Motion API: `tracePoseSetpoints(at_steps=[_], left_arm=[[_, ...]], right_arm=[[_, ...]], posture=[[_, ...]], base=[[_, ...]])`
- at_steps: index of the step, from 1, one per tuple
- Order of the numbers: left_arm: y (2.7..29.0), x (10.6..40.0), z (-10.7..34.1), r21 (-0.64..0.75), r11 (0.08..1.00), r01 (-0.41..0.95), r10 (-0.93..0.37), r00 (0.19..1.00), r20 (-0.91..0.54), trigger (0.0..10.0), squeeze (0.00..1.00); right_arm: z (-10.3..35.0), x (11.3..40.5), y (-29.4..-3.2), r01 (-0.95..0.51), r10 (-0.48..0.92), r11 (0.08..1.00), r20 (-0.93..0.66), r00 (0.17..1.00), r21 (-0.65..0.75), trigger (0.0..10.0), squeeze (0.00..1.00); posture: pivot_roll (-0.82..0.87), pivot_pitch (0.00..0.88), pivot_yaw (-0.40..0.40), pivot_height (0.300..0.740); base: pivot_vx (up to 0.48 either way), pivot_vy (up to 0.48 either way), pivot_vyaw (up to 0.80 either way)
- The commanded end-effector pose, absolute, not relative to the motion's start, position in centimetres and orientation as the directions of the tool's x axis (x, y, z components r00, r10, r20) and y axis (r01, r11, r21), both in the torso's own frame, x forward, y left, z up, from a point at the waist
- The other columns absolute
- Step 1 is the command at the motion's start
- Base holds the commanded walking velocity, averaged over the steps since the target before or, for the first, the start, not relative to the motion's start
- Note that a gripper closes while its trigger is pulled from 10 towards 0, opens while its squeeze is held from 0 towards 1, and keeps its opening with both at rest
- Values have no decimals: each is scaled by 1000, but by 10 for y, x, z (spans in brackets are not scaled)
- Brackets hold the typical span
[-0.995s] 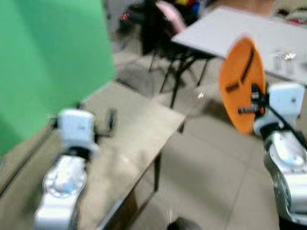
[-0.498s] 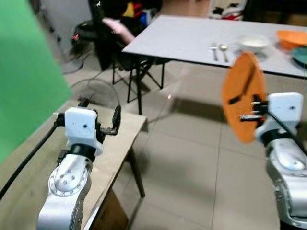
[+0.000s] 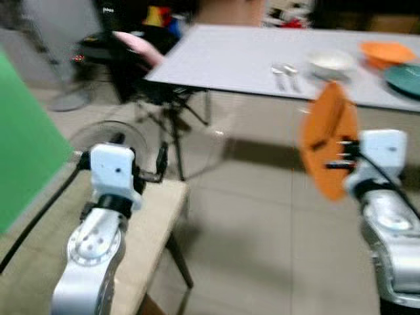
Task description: Setting the table
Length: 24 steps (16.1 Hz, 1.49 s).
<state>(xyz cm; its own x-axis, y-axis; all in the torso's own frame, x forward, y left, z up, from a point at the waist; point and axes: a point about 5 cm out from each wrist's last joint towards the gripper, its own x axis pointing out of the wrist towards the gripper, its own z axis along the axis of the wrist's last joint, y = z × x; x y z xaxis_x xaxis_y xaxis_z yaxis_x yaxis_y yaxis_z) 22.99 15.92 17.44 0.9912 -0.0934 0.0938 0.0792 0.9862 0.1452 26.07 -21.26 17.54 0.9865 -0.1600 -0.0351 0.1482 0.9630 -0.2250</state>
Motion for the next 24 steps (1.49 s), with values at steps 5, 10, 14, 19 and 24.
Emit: tracePoseSetpoints(at_steps=[5, 10, 14, 19, 24], left_arm=[[166, 231, 175, 167, 984, 63, -79, 992, 93, 10000, 0], [165, 234, 175, 170, 982, 78, -95, 991, 95, 10000, 0], [169, 236, 171, 173, 984, 49, -64, 995, 79, 10000, 0], [173, 234, 170, 170, 985, 32, -45, 996, 76, 10000, 0], [173, 228, 164, 137, 990, 28, -36, 998, 61, 10000, 0]], right_arm=[[186, 267, -194, 90, -88, 981, 20, 996, -172, 10000, 0], [186, 267, -187, 31, -27, 990, 28, 999, -137, 10000, 0], [194, 270, -161, -141, 140, 990, 57, 989, 15, 10000, 0], [199, 277, -152, -189, 183, 973, 58, 981, 136, 10000, 0], [194, 287, -142, -259, 280, 914, -26, 960, 312, 10000, 0]], posture=[[-81, 0, 48, 740], [-83, 0, 57, 740], [-86, 0, 60, 740], [-82, 0, 47, 740], [-80, 0, 18, 740]], base=[[455, 0, -640], [455, 0, 0], [441, 0, 0], [425, 0, 0], [423, 0, 0]])
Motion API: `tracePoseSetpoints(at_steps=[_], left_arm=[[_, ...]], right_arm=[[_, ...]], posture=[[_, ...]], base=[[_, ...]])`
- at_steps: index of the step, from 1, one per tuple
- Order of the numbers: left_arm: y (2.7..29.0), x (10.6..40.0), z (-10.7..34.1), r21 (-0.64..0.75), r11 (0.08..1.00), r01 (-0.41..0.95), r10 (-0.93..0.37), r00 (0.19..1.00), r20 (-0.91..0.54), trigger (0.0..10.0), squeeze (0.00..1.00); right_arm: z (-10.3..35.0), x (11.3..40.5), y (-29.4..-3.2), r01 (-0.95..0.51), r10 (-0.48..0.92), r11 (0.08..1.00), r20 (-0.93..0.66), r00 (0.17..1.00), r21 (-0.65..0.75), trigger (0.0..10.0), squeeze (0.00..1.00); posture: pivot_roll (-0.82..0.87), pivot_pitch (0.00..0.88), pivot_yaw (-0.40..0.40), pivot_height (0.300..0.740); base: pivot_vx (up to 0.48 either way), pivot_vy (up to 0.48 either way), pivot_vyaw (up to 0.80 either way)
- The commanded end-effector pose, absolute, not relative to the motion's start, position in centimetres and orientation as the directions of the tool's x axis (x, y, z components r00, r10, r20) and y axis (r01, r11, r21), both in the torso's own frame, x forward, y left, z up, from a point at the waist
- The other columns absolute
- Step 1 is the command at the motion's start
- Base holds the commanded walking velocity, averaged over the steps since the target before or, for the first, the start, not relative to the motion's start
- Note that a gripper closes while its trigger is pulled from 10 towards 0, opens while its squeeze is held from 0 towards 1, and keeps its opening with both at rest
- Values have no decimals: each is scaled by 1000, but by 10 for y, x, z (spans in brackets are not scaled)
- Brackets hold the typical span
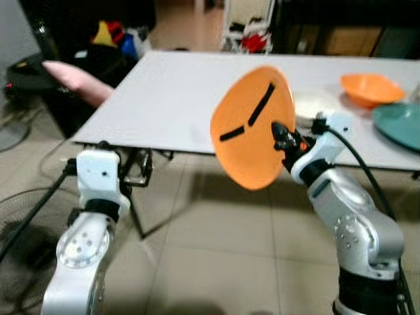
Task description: Setting the table
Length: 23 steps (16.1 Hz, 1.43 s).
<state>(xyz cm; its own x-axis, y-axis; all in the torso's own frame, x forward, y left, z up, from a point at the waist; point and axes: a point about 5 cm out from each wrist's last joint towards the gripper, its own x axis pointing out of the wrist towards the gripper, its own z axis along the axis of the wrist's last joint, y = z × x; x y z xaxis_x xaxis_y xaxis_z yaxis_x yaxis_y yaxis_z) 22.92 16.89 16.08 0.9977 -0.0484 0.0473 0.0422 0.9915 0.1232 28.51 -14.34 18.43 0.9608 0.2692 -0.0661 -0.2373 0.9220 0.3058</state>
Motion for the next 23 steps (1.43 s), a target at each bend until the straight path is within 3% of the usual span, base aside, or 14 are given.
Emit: tracePoseSetpoints(at_steps=[1, 6, 13, 17, 23], left_arm=[[174, 227, 164, 137, 990, 23, -31, 998, 58, 10000, 0], [177, 223, 164, 143, 990, 12, -20, 998, 55, 10000, 0], [174, 223, 163, 149, 987, 54, -60, 998, 37, 10000, 0], [161, 219, 158, 141, 961, 239, -238, 971, -26, 10000, 0], [138, 204, 154, 54, 831, 554, -546, 830, -118, 10000, 0]], right_arm=[[193, 289, -140, -263, 292, 904, -37, 956, 336, 10000, 0], [190, 294, -138, -223, 289, 855, -72, 955, 468, 10000, 0], [177, 302, -132, -121, 338, 655, -146, 930, 746, 10000, 0], [166, 313, -127, -40, 347, 624, -231, 909, 781, 10000, 0], [145, 326, -131, 135, 302, 629, -400, 865, 766, 10000, 0]], posture=[[-77, 0, 12, 740], [-68, 0, 1, 740], [-70, 0, 13, 740], [-65, 0, 18, 740], [-62, 0, 23, 740]], base=[[420, 0, 0], [422, 0, 0], [399, 0, 0], [0, 0, 0], [0, 0, 0]])
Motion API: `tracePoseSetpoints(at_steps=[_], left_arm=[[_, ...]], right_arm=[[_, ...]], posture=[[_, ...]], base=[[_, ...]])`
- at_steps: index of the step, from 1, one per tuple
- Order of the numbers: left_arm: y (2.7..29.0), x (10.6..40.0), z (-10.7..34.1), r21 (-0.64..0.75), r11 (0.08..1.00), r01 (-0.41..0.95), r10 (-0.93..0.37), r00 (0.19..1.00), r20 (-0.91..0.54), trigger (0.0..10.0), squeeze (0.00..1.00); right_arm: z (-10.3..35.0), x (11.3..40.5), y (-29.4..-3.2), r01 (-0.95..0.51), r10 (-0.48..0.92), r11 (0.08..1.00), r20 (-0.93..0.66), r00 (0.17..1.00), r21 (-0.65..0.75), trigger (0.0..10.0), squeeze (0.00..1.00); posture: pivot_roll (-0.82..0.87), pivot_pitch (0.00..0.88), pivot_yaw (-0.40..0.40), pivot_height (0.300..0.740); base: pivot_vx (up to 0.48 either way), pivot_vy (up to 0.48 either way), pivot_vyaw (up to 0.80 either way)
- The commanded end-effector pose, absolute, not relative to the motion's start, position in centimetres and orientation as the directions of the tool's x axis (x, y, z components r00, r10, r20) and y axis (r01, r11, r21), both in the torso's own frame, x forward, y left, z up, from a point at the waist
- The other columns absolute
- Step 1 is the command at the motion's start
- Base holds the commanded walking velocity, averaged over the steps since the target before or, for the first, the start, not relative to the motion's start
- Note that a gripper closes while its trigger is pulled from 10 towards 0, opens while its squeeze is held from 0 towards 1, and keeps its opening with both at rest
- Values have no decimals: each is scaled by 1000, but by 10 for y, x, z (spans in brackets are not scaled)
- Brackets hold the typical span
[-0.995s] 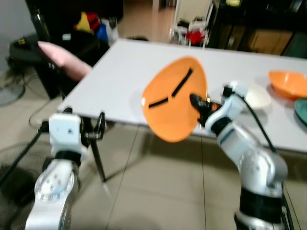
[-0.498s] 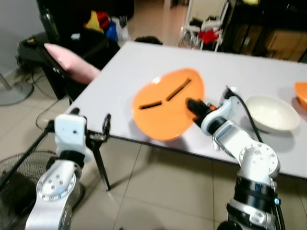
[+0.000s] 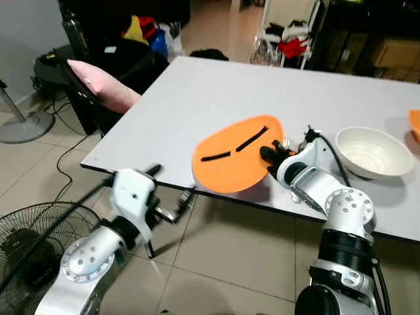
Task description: Setting the table
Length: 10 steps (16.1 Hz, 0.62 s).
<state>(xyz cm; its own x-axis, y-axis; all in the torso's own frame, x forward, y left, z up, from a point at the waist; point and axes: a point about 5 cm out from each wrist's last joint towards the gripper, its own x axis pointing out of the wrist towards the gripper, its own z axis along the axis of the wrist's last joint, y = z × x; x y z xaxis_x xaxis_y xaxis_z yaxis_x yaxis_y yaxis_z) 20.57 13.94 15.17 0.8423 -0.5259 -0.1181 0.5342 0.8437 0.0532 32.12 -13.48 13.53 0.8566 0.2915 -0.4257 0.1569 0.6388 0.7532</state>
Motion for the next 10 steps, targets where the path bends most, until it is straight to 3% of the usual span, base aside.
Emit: tracePoseSetpoints(at_steps=[1, 6, 7, 8, 10], left_arm=[[137, 204, 155, 40, 825, 564, -557, 822, -118, 10000, 0], [137, 205, 155, 55, 809, 585, -574, 808, -133, 10000, 0], [137, 206, 155, 55, 808, 586, -576, 806, -134, 10000, 0], [137, 206, 156, 59, 809, 584, -574, 808, -135, 10000, 0], [137, 205, 155, 61, 810, 583, -572, 809, -136, 10000, 0]], right_arm=[[144, 327, -133, 148, 291, 631, -409, 865, 761, 10000, 0], [135, 336, -136, 236, 249, 597, -457, 854, 767, 10000, 0], [132, 337, -137, 253, 245, 593, -471, 847, 764, 10000, 220], [129, 337, -137, 264, 247, 591, -483, 840, 762, 10000, 502], [123, 337, -138, 287, 246, 584, -503, 828, 759, 10000, 718]], posture=[[-62, 0, 24, 740], [-58, 0, 30, 740], [-54, 0, 27, 740], [-54, 0, 26, 740], [-51, 0, 25, 740]], base=[[0, 0, 0], [0, 0, 0], [0, 0, 0], [0, 0, 0], [0, 0, 0]])
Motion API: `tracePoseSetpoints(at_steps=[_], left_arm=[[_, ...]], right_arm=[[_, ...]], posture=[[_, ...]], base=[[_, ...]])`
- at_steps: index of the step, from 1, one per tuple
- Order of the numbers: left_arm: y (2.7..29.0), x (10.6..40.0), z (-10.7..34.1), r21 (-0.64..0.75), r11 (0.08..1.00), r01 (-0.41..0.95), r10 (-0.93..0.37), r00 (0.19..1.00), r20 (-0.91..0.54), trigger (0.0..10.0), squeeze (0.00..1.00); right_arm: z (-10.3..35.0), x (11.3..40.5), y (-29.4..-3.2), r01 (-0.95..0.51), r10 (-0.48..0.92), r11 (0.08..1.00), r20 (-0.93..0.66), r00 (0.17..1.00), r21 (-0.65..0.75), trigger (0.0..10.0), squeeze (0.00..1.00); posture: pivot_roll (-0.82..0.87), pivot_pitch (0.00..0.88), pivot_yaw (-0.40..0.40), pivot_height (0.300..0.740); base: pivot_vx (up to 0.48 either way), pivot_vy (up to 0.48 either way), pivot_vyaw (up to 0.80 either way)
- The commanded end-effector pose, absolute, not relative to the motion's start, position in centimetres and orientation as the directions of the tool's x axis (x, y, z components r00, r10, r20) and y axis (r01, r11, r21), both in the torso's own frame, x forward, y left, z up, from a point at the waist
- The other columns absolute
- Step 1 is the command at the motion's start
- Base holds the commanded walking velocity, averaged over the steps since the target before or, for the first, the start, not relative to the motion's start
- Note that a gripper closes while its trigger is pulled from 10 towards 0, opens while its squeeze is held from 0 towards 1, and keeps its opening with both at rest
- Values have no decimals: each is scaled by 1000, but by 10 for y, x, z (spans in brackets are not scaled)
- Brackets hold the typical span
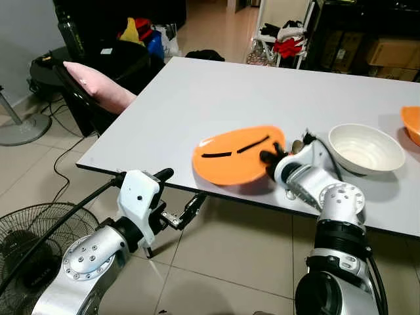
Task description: Setting the table
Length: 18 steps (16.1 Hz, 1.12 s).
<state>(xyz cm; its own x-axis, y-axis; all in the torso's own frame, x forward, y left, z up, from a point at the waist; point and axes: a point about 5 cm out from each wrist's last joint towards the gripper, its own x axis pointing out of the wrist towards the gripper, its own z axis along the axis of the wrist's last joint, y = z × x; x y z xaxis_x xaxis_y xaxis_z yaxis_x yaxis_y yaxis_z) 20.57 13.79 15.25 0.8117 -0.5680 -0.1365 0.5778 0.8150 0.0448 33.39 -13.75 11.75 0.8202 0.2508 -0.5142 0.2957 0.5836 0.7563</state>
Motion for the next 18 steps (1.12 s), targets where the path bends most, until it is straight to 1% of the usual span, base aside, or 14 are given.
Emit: tracePoseSetpoints(at_steps=[1, 6, 9, 10, 12, 17, 18], left_arm=[[137, 204, 155, 62, 810, 583, -571, 809, -138, 10000, 0], [137, 203, 153, 63, 809, 584, -572, 807, -146, 10000, 0], [136, 204, 152, 62, 805, 590, -577, 803, -146, 10000, 0], [135, 205, 152, 64, 804, 592, -579, 802, -147, 10000, 0], [135, 206, 152, 65, 803, 592, -579, 802, -147, 10000, 0], [138, 205, 152, 67, 811, 581, -567, 810, -151, 10000, 0], [138, 206, 151, 66, 813, 578, -565, 811, -151, 10000, 0]], right_arm=[[119, 336, -139, 296, 241, 591, -514, 823, 750, 10000, 1000], [111, 336, -141, 314, 227, 611, -541, 810, 727, 10000, 1000], [110, 339, -140, 287, 237, 624, -526, 817, 727, 10000, 1000], [107, 343, -137, 257, 249, 653, -523, 815, 712, 10000, 1000], [103, 348, -135, 240, 250, 676, -523, 814, 697, 10000, 1000], [108, 366, -126, 182, 250, 686, -463, 850, 704, 10000, 1000], [111, 371, -125, 158, 236, 717, -451, 861, 679, 10000, 1000]], posture=[[-49, 0, 24, 740], [-45, 0, 21, 740], [-50, 0, 29, 740], [-49, 0, 36, 740], [-42, 0, 39, 740], [-26, 0, 40, 740], [-21, 0, 40, 740]], base=[[0, 0, 0], [0, 0, 0], [0, 0, 0], [0, 0, 0], [0, 0, 0], [0, 0, 0], [0, 0, 0]])
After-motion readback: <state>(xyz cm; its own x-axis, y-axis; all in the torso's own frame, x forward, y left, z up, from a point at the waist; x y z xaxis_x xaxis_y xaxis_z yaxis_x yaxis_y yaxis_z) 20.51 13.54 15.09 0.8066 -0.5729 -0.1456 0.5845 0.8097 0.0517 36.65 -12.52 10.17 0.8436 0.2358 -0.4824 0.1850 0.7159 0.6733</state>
